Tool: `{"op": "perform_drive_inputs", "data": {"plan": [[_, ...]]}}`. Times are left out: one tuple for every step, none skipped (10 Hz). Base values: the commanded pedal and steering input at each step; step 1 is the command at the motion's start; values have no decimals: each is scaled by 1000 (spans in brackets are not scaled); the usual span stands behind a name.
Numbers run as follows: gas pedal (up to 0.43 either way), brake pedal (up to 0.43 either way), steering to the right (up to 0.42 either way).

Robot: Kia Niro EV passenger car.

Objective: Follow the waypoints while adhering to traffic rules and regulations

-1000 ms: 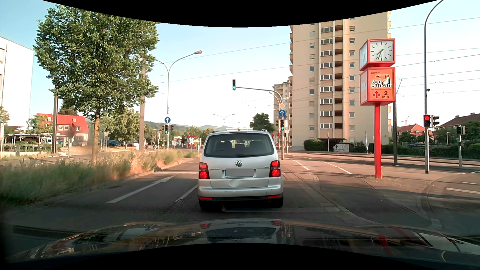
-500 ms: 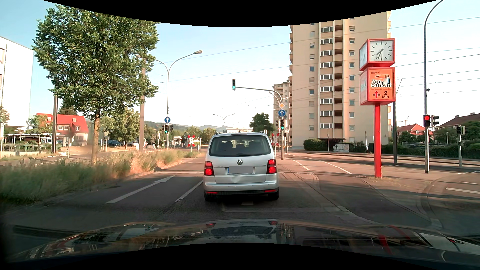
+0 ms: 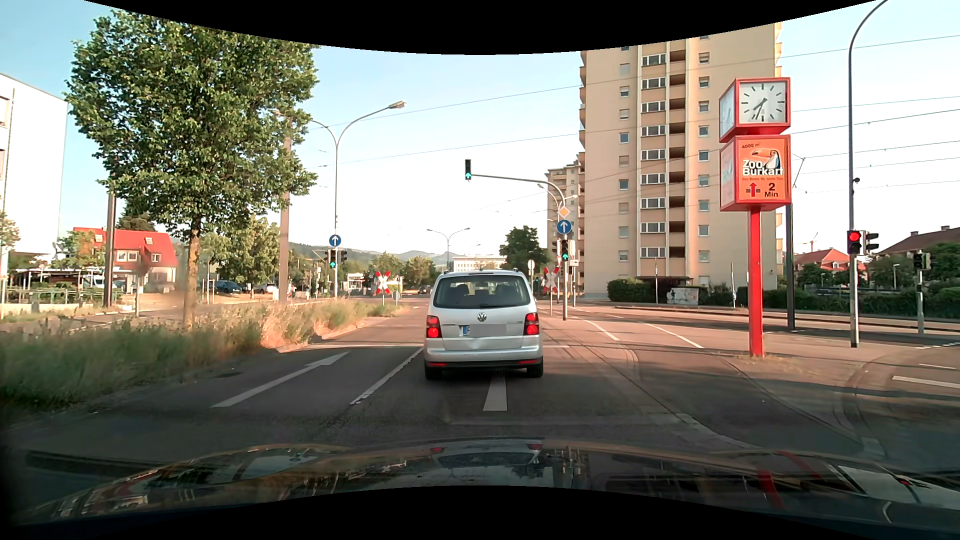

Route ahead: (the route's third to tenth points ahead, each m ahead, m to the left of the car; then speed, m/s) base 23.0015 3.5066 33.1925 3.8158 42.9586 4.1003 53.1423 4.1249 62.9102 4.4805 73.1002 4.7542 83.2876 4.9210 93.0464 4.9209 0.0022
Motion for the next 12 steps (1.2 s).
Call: {"op": "perform_drive_inputs", "data": {"plan": [[0, 0, 8], [209, 0, 8], [268, 0, 8], [280, 0, 8], [358, 0, 8], [398, 0, 8], [421, 0, 8], [461, 0, 8], [488, 0, 8], [500, 0, 8], [531, 0, 6], [551, 0, 5]]}}
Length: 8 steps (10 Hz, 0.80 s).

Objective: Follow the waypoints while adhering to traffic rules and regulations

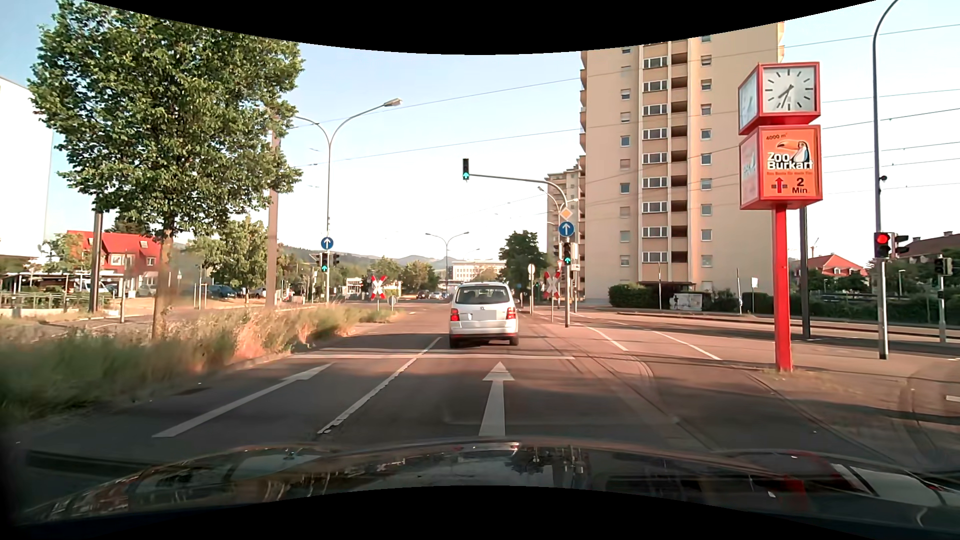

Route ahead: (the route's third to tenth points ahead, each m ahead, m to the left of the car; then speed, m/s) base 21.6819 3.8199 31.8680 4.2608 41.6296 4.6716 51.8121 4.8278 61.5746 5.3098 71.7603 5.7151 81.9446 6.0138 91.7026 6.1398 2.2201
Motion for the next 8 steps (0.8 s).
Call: {"op": "perform_drive_inputs", "data": {"plan": [[559, 0, 5], [571, 0, 5], [579, 0, 4], [579, 0, 3], [591, 0, -4], [591, 0, -12], [591, 0, -14], [591, 0, -14]]}}
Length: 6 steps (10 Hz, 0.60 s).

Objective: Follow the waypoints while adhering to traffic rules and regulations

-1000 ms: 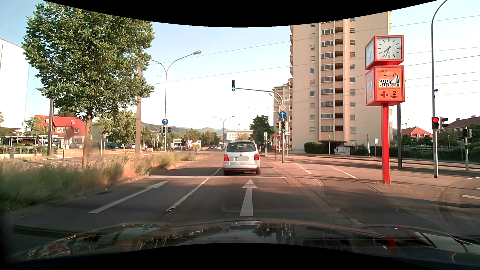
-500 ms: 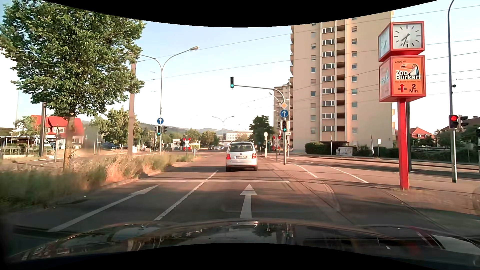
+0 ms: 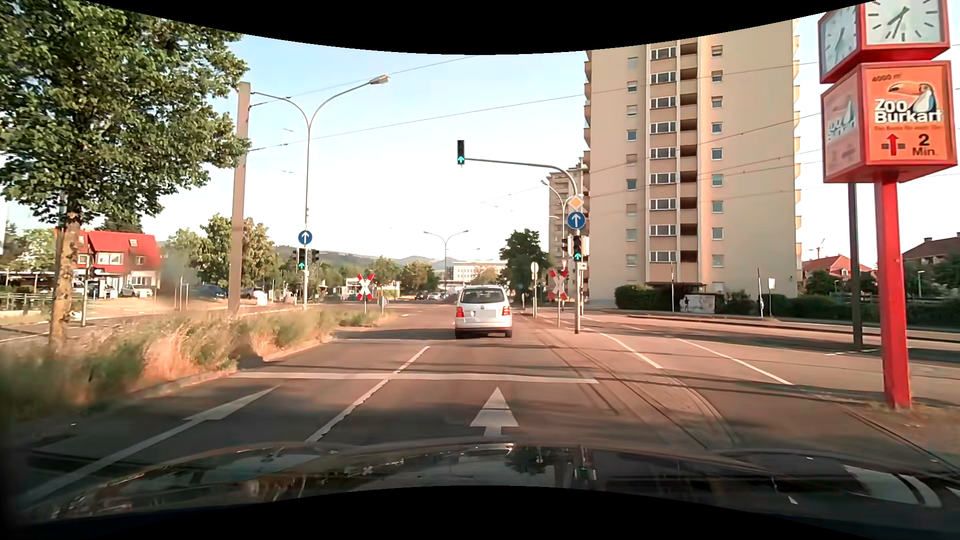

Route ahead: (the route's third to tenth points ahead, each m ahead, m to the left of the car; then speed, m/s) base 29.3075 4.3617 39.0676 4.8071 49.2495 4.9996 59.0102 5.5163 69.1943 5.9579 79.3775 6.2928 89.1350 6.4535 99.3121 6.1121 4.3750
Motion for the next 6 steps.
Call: {"op": "perform_drive_inputs", "data": {"plan": [[559, 0, -14], [531, 0, -14], [531, 0, -14], [531, 0, -14], [531, 0, -14], [531, 0, -14]]}}
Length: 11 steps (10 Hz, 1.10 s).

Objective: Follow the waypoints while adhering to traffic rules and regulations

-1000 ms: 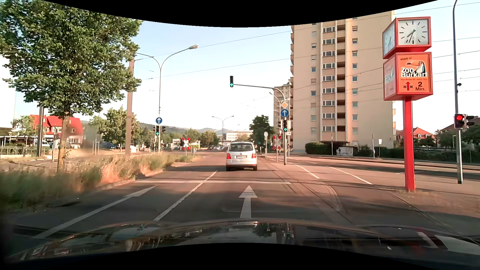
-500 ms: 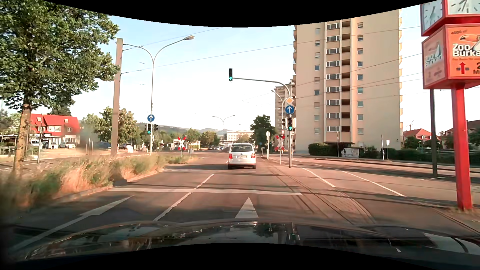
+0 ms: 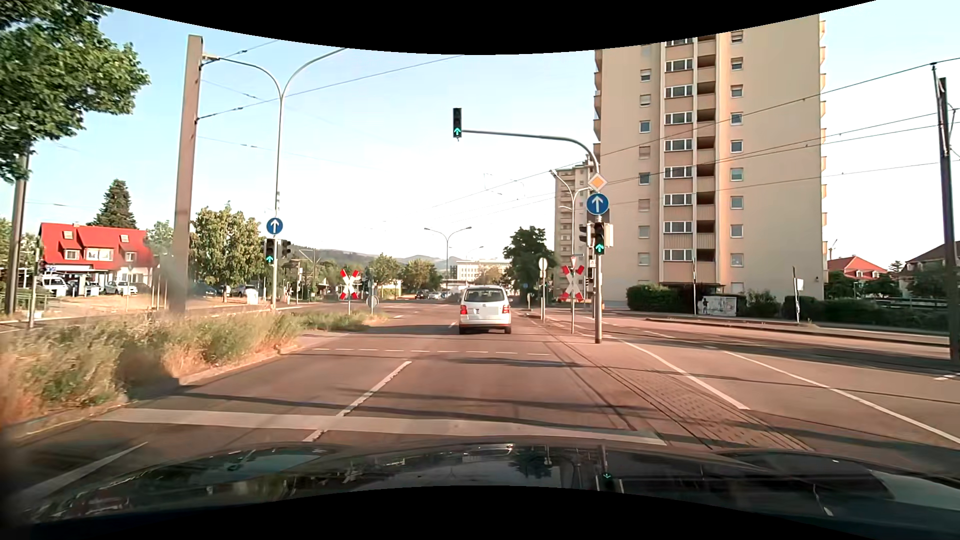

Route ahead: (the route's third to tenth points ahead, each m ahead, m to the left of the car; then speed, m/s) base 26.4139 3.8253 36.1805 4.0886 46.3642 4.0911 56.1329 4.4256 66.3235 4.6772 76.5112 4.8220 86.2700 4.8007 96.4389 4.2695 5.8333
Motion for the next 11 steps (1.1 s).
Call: {"op": "perform_drive_inputs", "data": {"plan": [[531, 0, -14], [520, 0, -14], [512, 0, -14], [488, 0, -14], [441, 0, -14], [429, 0, -14], [429, 0, -14], [409, 0, -14], [409, 0, -14], [378, 0, -14], [350, 0, -14]]}}
